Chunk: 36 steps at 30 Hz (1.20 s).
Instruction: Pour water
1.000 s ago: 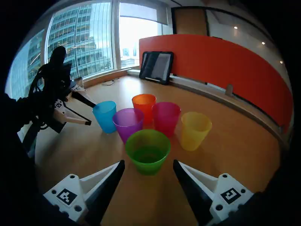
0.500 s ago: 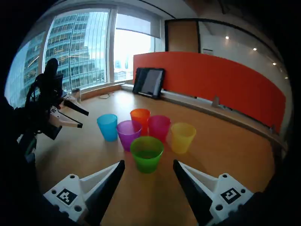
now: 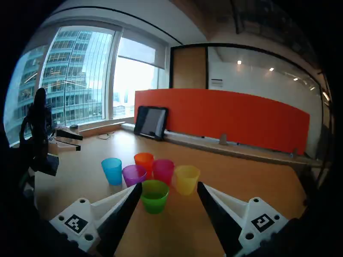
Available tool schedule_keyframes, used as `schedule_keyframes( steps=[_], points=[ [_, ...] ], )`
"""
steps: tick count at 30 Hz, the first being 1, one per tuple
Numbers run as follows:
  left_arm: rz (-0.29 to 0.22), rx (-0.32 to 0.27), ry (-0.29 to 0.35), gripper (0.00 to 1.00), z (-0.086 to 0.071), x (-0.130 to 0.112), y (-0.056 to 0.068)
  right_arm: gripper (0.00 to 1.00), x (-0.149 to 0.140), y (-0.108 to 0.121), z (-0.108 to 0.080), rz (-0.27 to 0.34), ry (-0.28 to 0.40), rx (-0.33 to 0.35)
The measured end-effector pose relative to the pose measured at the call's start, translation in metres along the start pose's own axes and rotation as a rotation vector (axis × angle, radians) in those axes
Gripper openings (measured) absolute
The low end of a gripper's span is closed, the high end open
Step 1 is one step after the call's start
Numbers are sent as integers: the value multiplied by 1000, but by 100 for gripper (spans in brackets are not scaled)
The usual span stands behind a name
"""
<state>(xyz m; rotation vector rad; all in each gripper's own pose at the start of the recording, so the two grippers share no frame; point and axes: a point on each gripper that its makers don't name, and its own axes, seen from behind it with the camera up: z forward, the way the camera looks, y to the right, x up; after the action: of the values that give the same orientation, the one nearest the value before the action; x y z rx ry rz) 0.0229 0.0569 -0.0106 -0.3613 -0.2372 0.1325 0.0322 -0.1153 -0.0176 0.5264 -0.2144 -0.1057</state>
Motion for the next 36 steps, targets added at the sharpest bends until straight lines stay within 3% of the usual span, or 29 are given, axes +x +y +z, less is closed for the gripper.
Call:
schedule_keyframes(
  steps=[11, 17, 23, 36],
  points=[
    [17, 172, 137, 96, -17, 23, -32, 99, 23, 36, -11, 30, 141, -195],
    [23, 235, 197, 96, -28, 36, -40, 99, 33, 56, -23, 39, 202, -309],
    [-5, 294, 227, 96, -36, 39, -48, 99, 39, 69, -35, 35, 250, -410],
    [-53, 316, 251, 96, -36, 37, -55, 99, 33, 79, -43, 31, 266, -504]
  ],
)
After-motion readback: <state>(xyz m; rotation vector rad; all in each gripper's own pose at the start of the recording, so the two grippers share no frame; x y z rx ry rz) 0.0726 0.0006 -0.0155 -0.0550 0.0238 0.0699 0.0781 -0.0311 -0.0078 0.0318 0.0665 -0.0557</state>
